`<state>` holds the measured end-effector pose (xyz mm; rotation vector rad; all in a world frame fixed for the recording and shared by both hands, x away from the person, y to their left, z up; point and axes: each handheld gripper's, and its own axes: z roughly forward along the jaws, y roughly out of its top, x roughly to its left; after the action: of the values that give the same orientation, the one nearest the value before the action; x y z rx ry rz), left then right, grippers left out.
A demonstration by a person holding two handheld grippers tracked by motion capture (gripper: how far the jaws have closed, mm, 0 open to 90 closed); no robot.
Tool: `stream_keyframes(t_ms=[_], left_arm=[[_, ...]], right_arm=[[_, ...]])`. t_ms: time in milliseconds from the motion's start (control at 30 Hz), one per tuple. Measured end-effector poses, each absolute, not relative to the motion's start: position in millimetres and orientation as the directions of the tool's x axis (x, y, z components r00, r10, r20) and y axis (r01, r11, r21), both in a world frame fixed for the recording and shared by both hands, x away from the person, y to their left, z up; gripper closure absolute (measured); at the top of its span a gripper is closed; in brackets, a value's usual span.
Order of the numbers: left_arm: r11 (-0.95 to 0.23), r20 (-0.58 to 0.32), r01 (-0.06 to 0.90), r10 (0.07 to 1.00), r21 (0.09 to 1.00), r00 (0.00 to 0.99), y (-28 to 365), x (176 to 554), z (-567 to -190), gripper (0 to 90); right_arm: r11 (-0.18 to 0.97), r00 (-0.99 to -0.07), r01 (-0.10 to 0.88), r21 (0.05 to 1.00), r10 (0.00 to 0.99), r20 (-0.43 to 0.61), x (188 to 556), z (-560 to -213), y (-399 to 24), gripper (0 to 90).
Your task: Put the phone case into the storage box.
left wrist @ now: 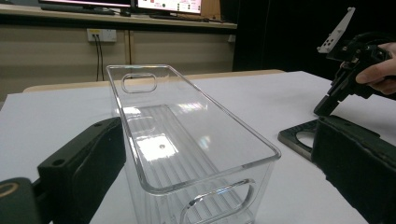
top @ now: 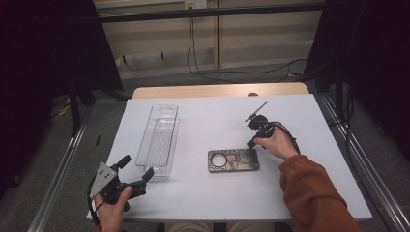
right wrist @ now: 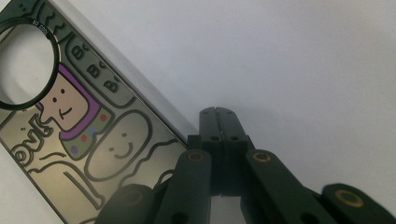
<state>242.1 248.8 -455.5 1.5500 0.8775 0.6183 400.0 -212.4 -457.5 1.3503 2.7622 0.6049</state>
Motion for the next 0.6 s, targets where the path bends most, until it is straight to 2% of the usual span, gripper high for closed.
stream_keyframes(t_ms=[333,600], left_arm=[[-0.027,-0.087,0.187,0.816,0.982,0.571,248.7,241.8,-455.4,3.3],[-0.021,-0.092,0.189,0.818,0.982,0.569,248.3,242.1,-455.6,3.3]], right_arm=[[0.553,-0.637,0.748,0.367,0.754,0.161,385.1,-458.4,-216.4,90.0],[0.576,-0.651,0.739,0.35,0.744,0.151,375.4,-456.7,-214.7,90.0]])
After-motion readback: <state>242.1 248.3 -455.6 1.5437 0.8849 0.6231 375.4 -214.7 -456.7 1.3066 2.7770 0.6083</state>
